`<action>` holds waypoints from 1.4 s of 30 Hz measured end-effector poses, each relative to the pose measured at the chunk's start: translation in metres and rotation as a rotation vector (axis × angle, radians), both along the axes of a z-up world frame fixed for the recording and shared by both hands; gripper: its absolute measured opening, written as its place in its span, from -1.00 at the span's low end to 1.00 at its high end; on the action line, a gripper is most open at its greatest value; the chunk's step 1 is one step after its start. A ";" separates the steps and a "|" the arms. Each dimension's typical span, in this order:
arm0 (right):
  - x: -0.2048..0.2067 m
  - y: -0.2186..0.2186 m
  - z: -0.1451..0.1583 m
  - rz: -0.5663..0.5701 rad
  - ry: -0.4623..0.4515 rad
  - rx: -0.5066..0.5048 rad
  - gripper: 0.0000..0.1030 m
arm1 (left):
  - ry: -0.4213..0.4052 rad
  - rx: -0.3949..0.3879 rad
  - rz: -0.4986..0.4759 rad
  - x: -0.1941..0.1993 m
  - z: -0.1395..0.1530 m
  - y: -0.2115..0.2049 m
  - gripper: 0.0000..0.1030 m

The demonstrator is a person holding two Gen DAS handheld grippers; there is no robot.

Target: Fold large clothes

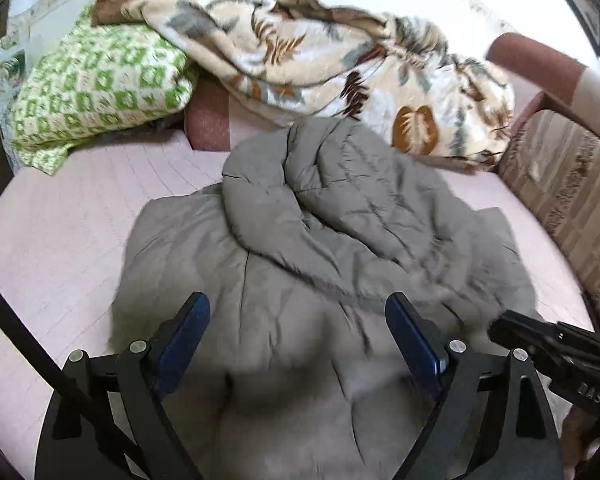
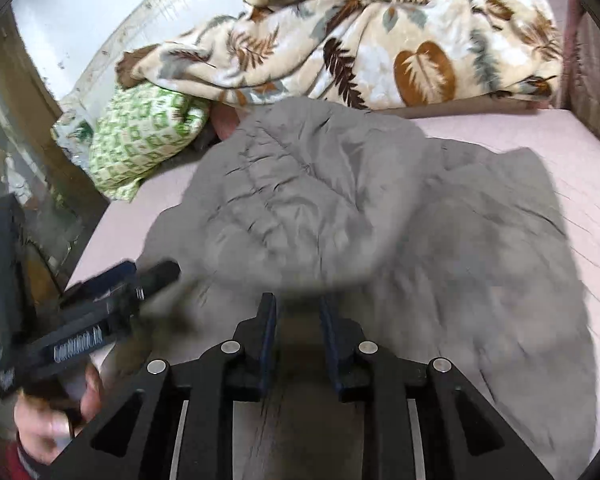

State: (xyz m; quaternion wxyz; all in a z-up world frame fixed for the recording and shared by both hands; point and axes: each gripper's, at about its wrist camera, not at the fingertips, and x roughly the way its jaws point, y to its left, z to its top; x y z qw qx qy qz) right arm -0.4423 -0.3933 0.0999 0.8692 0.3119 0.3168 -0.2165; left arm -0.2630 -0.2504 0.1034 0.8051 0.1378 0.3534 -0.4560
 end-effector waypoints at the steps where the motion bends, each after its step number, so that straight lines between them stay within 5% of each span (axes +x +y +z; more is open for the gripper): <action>1: -0.010 0.008 0.003 0.001 0.003 -0.005 -0.37 | -0.005 -0.006 -0.005 -0.009 0.003 0.013 0.72; 6: -0.083 0.062 0.008 -0.001 0.048 -0.050 -0.26 | -0.044 0.018 -0.016 -0.057 -0.002 0.072 0.72; 10: -0.131 0.096 -0.005 -0.003 0.103 -0.060 -0.26 | 0.008 0.077 0.007 -0.094 -0.034 0.125 0.72; 14: -0.156 0.117 -0.032 -0.008 0.150 -0.025 -0.26 | 0.036 0.180 0.018 -0.119 -0.075 0.151 0.72; 18: -0.153 0.129 -0.066 0.000 0.221 -0.012 -0.24 | -0.064 0.235 -0.020 -0.134 -0.094 0.151 0.77; 22: -0.157 0.132 -0.078 -0.021 0.195 -0.040 -0.19 | -0.052 0.199 -0.026 -0.132 -0.095 0.160 0.78; 30: -0.213 0.150 -0.048 -0.072 0.055 -0.033 -0.17 | -0.080 0.092 0.042 -0.152 -0.069 0.219 0.78; 38: -0.301 0.148 -0.034 -0.323 -0.051 -0.010 0.12 | -0.058 -0.016 0.280 -0.128 -0.043 0.299 0.78; 42: -0.329 0.132 -0.042 -0.439 -0.108 0.076 0.45 | 0.068 -0.017 0.374 -0.100 -0.058 0.320 0.78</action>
